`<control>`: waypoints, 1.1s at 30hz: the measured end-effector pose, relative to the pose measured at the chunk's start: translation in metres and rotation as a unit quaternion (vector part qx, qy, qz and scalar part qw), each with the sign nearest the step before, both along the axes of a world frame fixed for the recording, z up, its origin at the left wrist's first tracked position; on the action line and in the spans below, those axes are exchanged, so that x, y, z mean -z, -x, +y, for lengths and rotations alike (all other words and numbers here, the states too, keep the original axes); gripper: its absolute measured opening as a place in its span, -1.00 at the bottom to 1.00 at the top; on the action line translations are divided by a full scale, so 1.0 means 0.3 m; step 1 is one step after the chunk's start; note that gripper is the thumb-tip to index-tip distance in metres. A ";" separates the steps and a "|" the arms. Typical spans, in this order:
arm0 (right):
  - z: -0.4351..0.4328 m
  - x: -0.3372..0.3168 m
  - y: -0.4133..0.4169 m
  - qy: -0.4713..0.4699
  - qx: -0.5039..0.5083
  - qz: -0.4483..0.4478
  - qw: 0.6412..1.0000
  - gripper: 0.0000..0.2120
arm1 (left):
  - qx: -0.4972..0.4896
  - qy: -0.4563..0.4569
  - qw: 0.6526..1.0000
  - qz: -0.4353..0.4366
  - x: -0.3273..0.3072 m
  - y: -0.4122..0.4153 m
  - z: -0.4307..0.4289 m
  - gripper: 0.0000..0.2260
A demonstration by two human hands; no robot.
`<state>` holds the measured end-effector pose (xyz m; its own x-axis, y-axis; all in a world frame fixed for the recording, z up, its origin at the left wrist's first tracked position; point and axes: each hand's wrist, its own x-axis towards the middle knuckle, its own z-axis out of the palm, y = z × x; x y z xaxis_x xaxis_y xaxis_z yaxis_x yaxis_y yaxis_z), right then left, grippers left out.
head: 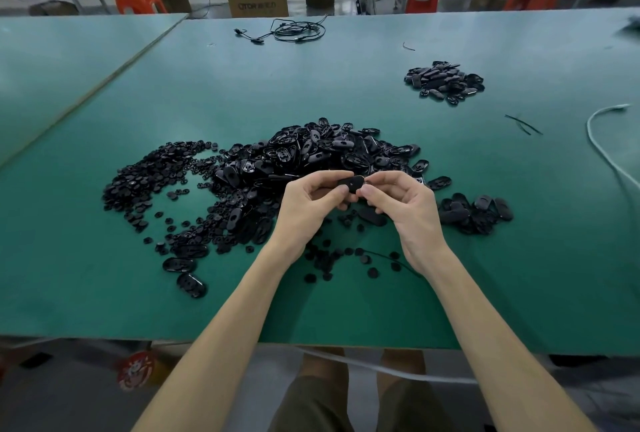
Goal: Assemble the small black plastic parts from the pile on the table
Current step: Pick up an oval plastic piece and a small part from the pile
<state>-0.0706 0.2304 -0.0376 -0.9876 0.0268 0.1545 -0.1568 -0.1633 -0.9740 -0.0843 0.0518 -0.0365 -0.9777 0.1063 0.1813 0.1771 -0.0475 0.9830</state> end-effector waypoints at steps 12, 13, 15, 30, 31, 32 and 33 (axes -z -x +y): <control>0.004 0.009 0.004 -0.002 0.023 -0.016 1.000 -0.90 | 0.001 -0.005 1.000 -0.001 -0.004 -0.005 0.004 -0.80; 0.003 0.010 0.004 -0.002 0.024 -0.015 1.000 -0.91 | 0.001 -0.007 1.000 0.000 -0.005 -0.006 0.003 -0.80; 0.001 0.009 0.003 -0.002 0.025 -0.006 1.000 -0.92 | 0.004 -0.007 1.000 0.003 -0.005 -0.009 0.004 -0.80; -0.011 0.012 0.007 -0.052 0.043 0.012 0.998 -0.90 | -0.002 0.004 1.000 0.004 0.000 -0.010 0.002 -0.81; -0.012 0.014 0.007 -0.061 0.047 0.013 0.997 -0.90 | -0.002 0.009 1.000 0.005 0.001 -0.009 0.002 -0.81; -0.013 0.015 0.007 -0.073 0.050 0.015 0.996 -0.90 | -0.002 0.013 1.000 0.006 0.002 -0.009 0.003 -0.81; -0.014 0.015 0.006 -0.084 0.050 0.019 0.995 -0.90 | -0.002 0.017 1.000 0.006 0.002 -0.009 0.002 -0.81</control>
<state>-0.0724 0.2261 -0.0421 -0.9748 0.0952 0.2016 -0.2005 0.0202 -0.9795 -0.0816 0.0525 -0.0371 -0.9758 0.1085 0.1897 0.1894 -0.0128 0.9818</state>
